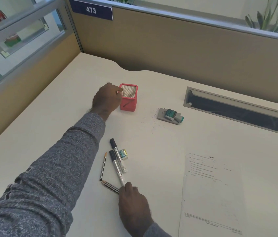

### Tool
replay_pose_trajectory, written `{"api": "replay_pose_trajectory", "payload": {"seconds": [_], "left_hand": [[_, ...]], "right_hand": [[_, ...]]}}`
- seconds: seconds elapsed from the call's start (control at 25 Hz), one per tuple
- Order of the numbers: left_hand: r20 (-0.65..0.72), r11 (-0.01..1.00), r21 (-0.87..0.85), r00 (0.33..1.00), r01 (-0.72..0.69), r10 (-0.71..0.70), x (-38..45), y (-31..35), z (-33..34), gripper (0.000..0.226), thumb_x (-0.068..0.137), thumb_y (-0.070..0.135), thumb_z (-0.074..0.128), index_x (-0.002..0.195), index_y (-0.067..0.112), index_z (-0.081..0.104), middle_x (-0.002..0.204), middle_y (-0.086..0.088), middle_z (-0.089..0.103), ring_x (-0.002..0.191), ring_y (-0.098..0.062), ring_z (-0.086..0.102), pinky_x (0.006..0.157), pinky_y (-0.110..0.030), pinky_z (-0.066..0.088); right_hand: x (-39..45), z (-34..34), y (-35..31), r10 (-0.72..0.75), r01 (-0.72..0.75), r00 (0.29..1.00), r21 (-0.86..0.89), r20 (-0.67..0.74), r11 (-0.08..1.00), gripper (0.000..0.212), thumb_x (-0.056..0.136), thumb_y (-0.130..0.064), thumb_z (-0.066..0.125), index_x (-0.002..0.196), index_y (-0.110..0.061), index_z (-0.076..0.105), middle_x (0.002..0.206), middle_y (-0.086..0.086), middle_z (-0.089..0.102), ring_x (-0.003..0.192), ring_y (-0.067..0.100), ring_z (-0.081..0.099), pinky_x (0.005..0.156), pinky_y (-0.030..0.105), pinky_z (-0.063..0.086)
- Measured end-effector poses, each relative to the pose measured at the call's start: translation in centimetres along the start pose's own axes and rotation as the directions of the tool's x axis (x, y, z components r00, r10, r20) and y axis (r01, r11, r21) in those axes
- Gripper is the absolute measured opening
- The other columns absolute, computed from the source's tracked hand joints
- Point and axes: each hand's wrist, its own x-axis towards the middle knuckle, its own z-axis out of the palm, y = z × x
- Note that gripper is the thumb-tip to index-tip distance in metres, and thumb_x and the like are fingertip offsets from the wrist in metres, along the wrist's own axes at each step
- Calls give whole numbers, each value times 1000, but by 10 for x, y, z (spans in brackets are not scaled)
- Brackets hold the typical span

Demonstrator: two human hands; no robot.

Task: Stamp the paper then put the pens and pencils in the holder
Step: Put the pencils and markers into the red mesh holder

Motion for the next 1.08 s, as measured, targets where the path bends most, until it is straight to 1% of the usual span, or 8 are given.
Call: {"api": "replay_pose_trajectory", "payload": {"seconds": [0.16, 0.28, 0.36, 0.52, 0.68, 0.8, 0.92, 1.08], "left_hand": [[-50, 996, -78, 998, -32, 29, -27, -13, -7, 28, 90, 20, 52, 112, 23, 70, 103, -4, 62, 93, -25, 62, 82, -36, 50], [-67, 990, -139, 998, -15, 5, -57, -28, -10, 26, 88, 17, 56, 107, 24, 73, 90, 1, 59, 79, -18, 59, 75, -27, 44], [39, 974, -222, 999, 42, -34, -84, -34, -14, 20, 89, 18, 60, 100, 26, 75, 87, 4, 63, 67, -5, 55, 67, -21, 41], [483, 724, -603, 876, 336, -4, -141, -28, -25, 15, 92, 21, 61, 93, 20, 76, 90, -4, 74, 66, -14, 65, 59, -23, 54], [469, 487, -784, 881, 386, 57, -149, -24, -40, 33, 72, 45, 76, 85, 16, 79, 91, -10, 76, 77, -25, 72, 68, -28, 59], [474, 492, -784, 877, 378, 81, -145, -23, -47, 22, 68, 29, 81, 83, 14, 78, 88, -11, 76, 80, -23, 73, 71, -27, 59], [413, 562, -760, 911, 327, 28, -128, -20, -55, 12, 80, -1, 69, 84, 8, 74, 79, -8, 76, 76, -20, 73, 71, -24, 59], [162, 620, -765, 984, 173, -75, -74, -21, -69, 12, 84, -1, 68, 91, 7, 73, 80, -10, 73, 73, -14, 72, 73, -22, 58]], "right_hand": [[4, -2, 8, -11, 10, 1000, 55, 15, 998, 45, 18, -15, 85, 52, -21, 56, 58, -4, 51, 39, 14, 49, 37, 28, -4], [-1, -15, 18, -13, 23, 996, 126, -83, 992, 14, 74, -23, 70, 85, -19, 62, 89, 0, 57, 72, 23, 61, 47, 34, 33], [-1, -28, 26, 60, -16, 995, 447, -83, 894, 12, 91, -27, 51, 100, -27, 59, 101, -8, 56, 84, 16, 59, 69, 32, 44], [17, -63, 37, 211, 31, 948, 728, -239, 685, 14, 93, -17, 55, 98, -29, 61, 95, -16, 57, 77, 4, 59, 72, 25, 51], [29, -86, 34, 230, 42, 949, 809, -216, 587, 25, 94, -11, 53, 89, -34, 60, 97, -8, 60, 70, 8, 63, 70, 25, 53], [34, -89, 32, 241, 57, 943, 823, -231, 565, 21, 93, -13, 54, 93, -33, 62, 98, -8, 62, 71, 8, 64, 72, 29, 55], [36, -82, 36, 264, 18, 939, 798, -220, 602, 15, 94, -25, 55, 106, -32, 61, 102, -14, 58, 78, 4, 62, 73, 26, 52], [18, -47, 36, 108, -10, 981, 511, -161, 859, 13, 91, -38, 55, 102, -33, 60, 102, -13, 54, 88, 5, 56, 78, 28, 47]]}}
